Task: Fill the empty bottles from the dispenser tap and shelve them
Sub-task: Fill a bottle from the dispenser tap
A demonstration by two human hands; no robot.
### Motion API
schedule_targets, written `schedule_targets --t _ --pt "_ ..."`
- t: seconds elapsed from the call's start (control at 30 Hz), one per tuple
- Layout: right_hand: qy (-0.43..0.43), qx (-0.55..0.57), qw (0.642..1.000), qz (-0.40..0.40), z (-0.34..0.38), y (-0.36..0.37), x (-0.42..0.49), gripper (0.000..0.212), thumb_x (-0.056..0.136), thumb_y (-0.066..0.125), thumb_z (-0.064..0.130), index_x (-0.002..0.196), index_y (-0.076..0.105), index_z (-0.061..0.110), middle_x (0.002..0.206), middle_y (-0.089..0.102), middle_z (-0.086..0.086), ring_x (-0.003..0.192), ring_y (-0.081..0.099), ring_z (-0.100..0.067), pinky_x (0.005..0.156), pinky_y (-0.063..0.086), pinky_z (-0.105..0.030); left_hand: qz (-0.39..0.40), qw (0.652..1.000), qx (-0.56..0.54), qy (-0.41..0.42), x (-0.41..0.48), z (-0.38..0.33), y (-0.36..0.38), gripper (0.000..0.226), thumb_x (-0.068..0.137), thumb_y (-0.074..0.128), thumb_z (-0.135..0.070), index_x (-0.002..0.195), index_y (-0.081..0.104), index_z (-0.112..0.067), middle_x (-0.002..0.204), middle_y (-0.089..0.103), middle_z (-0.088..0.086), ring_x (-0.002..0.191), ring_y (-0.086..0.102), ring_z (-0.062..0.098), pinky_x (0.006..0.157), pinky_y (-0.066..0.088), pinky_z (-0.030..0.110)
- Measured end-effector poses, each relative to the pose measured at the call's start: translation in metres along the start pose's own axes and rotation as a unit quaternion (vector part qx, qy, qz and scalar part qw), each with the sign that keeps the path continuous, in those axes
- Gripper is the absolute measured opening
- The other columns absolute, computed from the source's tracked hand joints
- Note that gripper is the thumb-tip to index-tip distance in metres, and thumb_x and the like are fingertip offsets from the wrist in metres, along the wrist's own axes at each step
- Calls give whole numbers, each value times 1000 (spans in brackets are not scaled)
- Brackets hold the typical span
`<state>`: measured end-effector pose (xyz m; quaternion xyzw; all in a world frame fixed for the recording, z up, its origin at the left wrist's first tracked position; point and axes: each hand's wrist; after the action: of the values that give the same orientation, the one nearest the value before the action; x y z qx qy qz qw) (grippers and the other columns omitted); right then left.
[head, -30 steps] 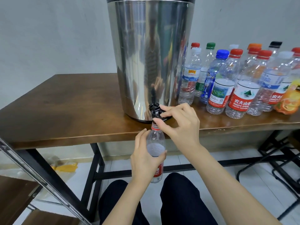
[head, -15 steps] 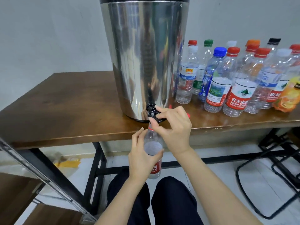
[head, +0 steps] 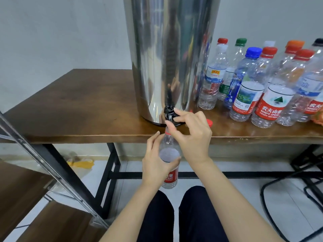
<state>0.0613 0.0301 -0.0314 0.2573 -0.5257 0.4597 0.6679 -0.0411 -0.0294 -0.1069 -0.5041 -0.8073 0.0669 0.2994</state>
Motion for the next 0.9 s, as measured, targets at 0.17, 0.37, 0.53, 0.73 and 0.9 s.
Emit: schedule_targets --t 0.17,0.37,0.53,0.73,0.9 --pt "19 25 1000 -3 2 2 -2 34 90 68 36 79 71 4 99 74 1 75 59 -18 69 51 -32 15 1000 7 13 4 4 -4 80 65 84 -36 134 46 -34 140 38 -23 117 43 -17 85 45 17" --pt "31 41 999 6 1 1 -1 35 89 68 38 79 70 5 103 73 2 78 56 -12 73 52 -33 4 1000 6 15 4 4 1 79 65 86 -35 134 47 -31 140 38 -23 116 41 -20 82 41 8" --pt "48 33 998 36 3 -5 -1 27 84 73 35 82 71 8 107 72 5 80 52 -8 73 44 -16 -2 1000 0 8 3 3 2 77 67 86 -35 132 45 -39 141 36 -25 118 41 -19 85 38 7" --pt "73 28 996 41 6 -6 -3 30 86 69 42 85 70 12 111 71 10 80 46 0 69 45 -18 0 1000 1 6 1 0 0 79 65 87 -33 125 38 -49 139 36 -28 118 40 -21 84 36 7" --pt "77 45 996 30 8 -5 -4 29 86 69 42 85 70 12 111 68 14 82 47 3 74 55 -43 1 1000 -1 7 2 1 0 77 65 86 -33 126 41 -47 140 38 -26 118 40 -21 83 36 5"
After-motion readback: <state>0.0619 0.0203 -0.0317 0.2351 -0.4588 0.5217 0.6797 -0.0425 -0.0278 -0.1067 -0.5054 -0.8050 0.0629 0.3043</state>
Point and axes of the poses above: each hand's wrist, its own x-axis towards the middle knuckle, its own y-axis out of the palm, z = x × y
